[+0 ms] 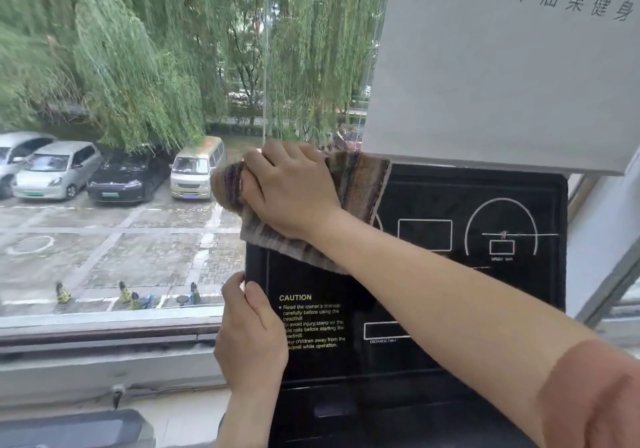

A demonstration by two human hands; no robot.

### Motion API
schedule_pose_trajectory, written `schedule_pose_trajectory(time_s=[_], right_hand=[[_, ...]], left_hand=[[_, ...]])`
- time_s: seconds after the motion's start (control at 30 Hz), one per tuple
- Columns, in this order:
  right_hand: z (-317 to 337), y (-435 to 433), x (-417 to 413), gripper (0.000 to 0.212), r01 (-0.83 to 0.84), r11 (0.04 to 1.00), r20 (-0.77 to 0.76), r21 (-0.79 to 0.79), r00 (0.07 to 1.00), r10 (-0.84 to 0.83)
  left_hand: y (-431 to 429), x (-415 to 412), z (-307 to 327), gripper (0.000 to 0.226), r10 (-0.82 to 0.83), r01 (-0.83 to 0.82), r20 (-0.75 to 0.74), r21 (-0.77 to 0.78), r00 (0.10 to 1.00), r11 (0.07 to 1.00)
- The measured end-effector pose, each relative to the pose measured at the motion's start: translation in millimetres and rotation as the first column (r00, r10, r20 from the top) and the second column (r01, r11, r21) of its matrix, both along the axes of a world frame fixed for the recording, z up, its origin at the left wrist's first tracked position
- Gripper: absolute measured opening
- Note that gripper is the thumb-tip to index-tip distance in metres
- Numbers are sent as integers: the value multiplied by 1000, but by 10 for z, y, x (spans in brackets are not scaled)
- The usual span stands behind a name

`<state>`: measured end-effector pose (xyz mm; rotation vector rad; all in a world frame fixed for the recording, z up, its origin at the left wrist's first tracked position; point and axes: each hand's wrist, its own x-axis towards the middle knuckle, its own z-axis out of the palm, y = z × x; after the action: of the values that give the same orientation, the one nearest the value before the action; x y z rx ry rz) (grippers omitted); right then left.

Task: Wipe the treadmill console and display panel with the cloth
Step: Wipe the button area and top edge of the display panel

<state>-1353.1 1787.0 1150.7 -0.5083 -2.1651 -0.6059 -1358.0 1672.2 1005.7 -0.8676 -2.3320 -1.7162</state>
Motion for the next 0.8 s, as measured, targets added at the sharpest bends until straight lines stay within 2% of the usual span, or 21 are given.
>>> schedule_pose_trajectory(time_s=[0.13,0.2,0.3,0.37,0.4,0.47,0.53,0.6,0.7,0.8], right_hand=[[47,131,507,46,103,994,110,-44,989,-98],[267,242,752,54,221,965,179,-144,965,-194],[636,439,1001,69,454,772,373,-444,877,-302],[728,518,936,76,546,682,444,-486,827,-345],[729,500,831,75,559,673,459,-485,817,-347],[643,397,520,67,477,758,423,-445,858,-291],[473,120,217,56,318,881,308,-350,927,-212],[236,-121,-6,42,181,959,184,-220,973,-141],[-112,-235,-26,40,133,988,229,-81,967,-111],[-457,-282,261,49,58,994,217,-88,976,-38]], left_hand=[[-23,-11,0,55,-32,32,-12,25,999,999],[-20,-22,-11,53,-33,33,-7,9,999,999],[-7,-10,-11,53,-18,18,-2,10,1000,1000],[7,2,-7,54,-2,2,-11,0,1000,1000],[9,6,-5,53,5,-5,-15,-8,1000,1000],[18,9,-4,51,19,-19,-11,-13,1000,1000],[20,15,5,52,32,-33,-8,-15,999,999],[7,21,27,57,26,-27,-17,-11,1000,1000],[-8,9,41,61,-7,7,-16,1,1000,1000],[-24,0,24,51,-7,7,6,3,1000,1000]])
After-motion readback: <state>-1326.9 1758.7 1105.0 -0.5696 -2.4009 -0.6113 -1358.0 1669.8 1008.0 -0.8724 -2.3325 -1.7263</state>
